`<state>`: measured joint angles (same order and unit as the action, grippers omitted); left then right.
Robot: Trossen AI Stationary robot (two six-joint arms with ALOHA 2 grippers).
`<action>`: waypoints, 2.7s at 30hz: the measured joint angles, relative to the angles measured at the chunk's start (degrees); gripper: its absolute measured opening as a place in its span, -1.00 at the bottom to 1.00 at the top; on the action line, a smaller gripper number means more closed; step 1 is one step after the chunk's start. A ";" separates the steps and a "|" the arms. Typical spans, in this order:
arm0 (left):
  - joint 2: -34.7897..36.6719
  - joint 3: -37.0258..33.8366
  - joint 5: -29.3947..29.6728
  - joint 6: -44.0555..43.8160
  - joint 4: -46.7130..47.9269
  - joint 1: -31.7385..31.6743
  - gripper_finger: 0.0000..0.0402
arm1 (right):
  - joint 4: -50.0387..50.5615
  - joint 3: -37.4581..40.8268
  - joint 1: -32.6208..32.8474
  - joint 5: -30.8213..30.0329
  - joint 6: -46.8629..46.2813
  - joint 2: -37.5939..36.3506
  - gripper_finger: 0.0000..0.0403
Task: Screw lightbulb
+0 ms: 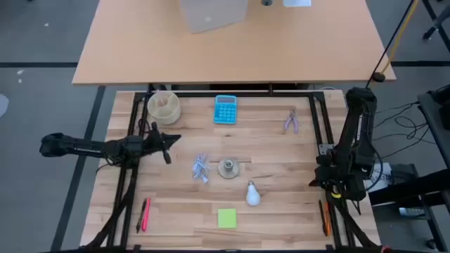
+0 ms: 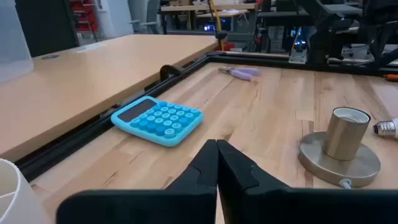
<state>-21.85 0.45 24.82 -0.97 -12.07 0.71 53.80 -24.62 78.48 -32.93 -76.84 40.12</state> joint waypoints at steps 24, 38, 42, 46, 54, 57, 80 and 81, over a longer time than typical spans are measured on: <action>-0.02 -0.02 0.00 0.00 0.00 0.00 -1.00 | 0.00 -0.01 -0.02 -0.01 -0.01 0.01 -1.00; -0.02 -0.01 0.00 -0.02 0.02 0.01 -1.00 | -0.78 0.00 -0.07 -24.70 11.84 0.11 -1.00; -0.02 -0.02 0.00 0.00 0.00 0.02 -1.00 | -0.79 0.00 -0.07 -25.43 21.33 0.13 -1.00; 0.00 -0.01 0.00 -0.01 0.00 0.01 -1.00 | -2.03 0.00 -0.08 -23.50 24.41 0.13 -1.00; 0.00 -0.02 0.00 -0.66 -3.31 0.02 -1.00 | -20.96 0.00 -2.07 -38.74 0.36 0.13 -1.00; -0.02 0.00 -0.06 -6.18 -5.76 0.02 -1.00 | -28.32 0.00 -3.99 -44.62 -2.41 0.01 -1.00; -2.80 0.00 -9.60 -20.74 -15.31 0.04 -1.00 | -78.58 0.01 -39.88 -15.96 24.05 22.31 -1.00; -3.36 -0.01 -9.60 -19.82 -15.29 0.00 -1.00 | -83.55 -0.25 -40.90 -12.58 28.11 24.49 -1.00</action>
<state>-25.21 0.44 15.22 -20.79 -27.36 0.71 -29.75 -24.87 37.57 -45.50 -48.73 64.61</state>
